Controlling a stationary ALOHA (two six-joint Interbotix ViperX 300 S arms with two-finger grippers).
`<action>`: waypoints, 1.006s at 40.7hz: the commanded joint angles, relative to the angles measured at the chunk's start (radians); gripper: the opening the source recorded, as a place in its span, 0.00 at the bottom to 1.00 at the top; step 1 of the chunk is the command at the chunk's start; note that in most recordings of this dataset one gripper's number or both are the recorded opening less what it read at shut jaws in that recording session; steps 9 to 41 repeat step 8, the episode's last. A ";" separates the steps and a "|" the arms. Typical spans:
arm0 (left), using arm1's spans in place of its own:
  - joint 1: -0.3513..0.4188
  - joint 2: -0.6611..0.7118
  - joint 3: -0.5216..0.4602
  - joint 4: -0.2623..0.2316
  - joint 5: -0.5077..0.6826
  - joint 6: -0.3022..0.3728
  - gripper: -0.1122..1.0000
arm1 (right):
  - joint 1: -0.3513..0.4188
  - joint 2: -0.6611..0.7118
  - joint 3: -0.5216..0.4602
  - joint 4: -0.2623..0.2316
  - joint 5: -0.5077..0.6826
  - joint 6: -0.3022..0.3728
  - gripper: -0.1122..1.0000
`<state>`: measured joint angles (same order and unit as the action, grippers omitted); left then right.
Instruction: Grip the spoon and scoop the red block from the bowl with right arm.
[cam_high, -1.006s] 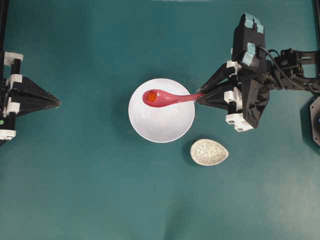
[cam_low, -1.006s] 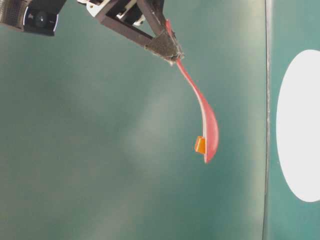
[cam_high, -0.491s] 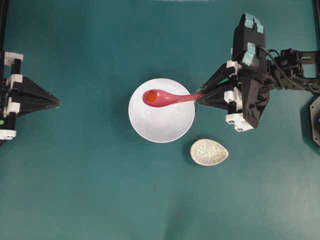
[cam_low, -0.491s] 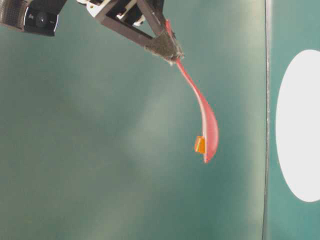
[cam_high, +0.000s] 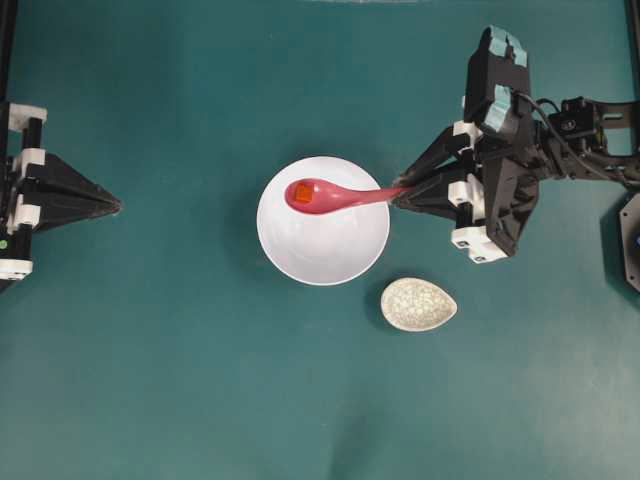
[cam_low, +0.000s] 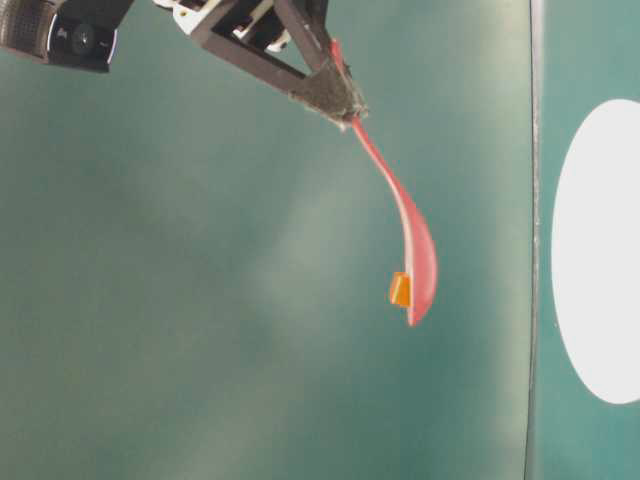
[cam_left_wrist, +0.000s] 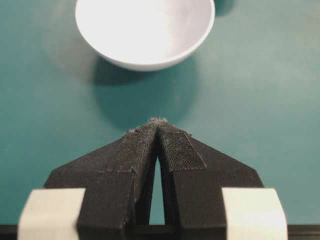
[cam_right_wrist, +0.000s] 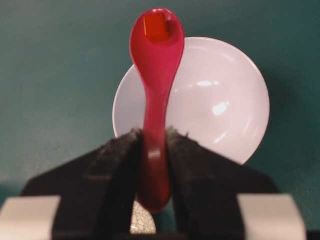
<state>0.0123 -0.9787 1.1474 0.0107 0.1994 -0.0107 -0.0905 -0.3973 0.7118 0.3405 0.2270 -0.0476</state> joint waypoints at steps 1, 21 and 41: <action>0.002 0.009 -0.026 0.002 -0.009 0.000 0.10 | 0.000 -0.017 -0.011 -0.002 -0.005 0.002 0.33; 0.002 0.009 -0.026 0.002 -0.008 0.002 0.10 | -0.002 -0.017 -0.011 -0.002 -0.005 0.002 0.33; 0.002 0.009 -0.026 0.002 -0.008 0.002 0.10 | -0.002 -0.017 -0.011 -0.002 -0.005 0.002 0.33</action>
